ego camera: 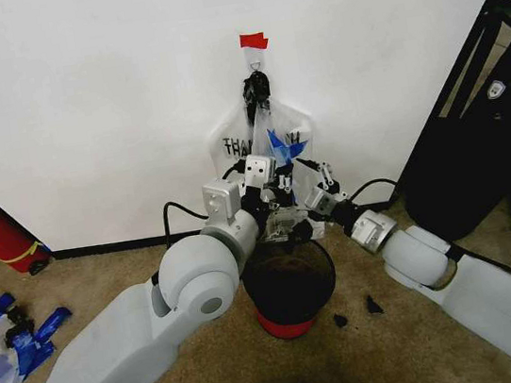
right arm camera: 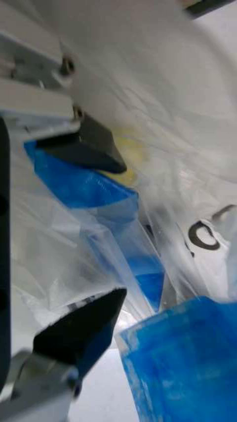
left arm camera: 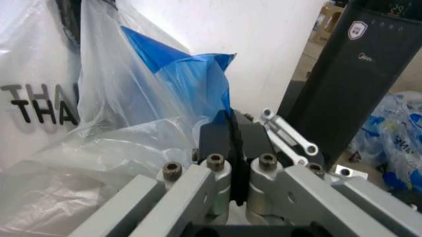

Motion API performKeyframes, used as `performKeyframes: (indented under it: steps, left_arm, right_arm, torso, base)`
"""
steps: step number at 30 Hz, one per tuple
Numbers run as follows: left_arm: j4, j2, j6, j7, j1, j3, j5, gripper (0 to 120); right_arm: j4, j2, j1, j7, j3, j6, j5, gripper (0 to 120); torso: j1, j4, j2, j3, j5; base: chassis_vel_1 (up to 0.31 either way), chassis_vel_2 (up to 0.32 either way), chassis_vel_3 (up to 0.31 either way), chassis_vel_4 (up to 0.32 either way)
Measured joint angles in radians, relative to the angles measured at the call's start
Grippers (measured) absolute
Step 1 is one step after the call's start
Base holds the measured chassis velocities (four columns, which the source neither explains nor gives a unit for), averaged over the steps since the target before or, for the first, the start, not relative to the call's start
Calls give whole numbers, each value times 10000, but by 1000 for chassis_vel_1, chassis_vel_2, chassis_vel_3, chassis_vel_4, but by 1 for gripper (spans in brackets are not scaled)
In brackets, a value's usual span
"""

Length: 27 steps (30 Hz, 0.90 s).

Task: Pick up the garbage bag from the wall and place it over the trash bin.

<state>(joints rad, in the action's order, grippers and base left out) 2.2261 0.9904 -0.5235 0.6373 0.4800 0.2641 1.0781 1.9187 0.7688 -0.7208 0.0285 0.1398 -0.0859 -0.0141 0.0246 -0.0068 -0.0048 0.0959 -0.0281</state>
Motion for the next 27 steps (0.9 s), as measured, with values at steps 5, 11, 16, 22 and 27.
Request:
performKeyframes:
  steps: [5,11,16,22,27]
  left_arm:
    - [42,-4,-3,23,89,-67,36,0]
    - [96,-30,-4,30,103,-96,67,0]
    - [123,-31,-4,51,76,-157,152,0]
    - [159,-45,7,58,142,-309,179,0]
    - [314,-207,172,36,572,-937,179,0]
  right_arm:
    - [219,-107,-105,-48,30,-607,357,46]
    - [611,-196,-192,178,47,-1677,1788,24]
    - [741,-286,-28,389,-27,-2122,2665,3]
    - [760,-251,-163,676,-448,-2200,3068,0]
    - [1138,105,-1358,1354,-1918,-1685,4850,0]
  torso:
    - [0,-1,0,0,2]
    - [-2,-2,0,-1,2]
    - [-1,-1,0,0,1]
    - [-1,0,0,0,1]
    - [-1,-2,0,0,0]
  base:
    - [0,0,0,0]
    - [0,0,0,0]
    - [0,0,0,0]
    - [0,0,0,0]
    - [0,0,0,0]
